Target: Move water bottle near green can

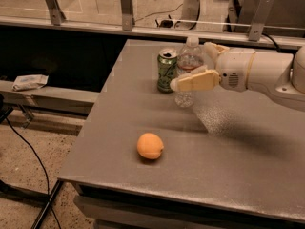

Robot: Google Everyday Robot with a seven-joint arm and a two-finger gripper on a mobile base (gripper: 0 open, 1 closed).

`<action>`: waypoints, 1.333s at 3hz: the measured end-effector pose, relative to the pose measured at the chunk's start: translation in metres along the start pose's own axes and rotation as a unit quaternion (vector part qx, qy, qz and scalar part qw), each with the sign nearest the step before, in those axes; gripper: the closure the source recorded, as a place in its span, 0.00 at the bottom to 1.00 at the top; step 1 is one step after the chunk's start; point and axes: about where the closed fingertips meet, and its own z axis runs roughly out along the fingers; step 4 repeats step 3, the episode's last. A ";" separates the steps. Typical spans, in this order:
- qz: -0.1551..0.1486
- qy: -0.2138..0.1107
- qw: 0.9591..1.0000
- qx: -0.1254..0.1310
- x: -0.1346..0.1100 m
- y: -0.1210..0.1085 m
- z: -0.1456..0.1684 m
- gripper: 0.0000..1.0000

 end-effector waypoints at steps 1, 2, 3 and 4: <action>-0.014 -0.004 1.000 -0.007 0.003 -0.010 -0.028 0.00; -0.043 -0.012 0.999 -0.001 -0.010 -0.020 -0.080 0.00; -0.047 -0.014 0.999 -0.012 -0.014 -0.014 -0.082 0.00; -0.047 -0.014 0.999 -0.012 -0.014 -0.014 -0.082 0.00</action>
Offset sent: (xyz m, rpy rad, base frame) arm -0.0678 -0.1548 0.0688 -0.0619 -0.1750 0.0160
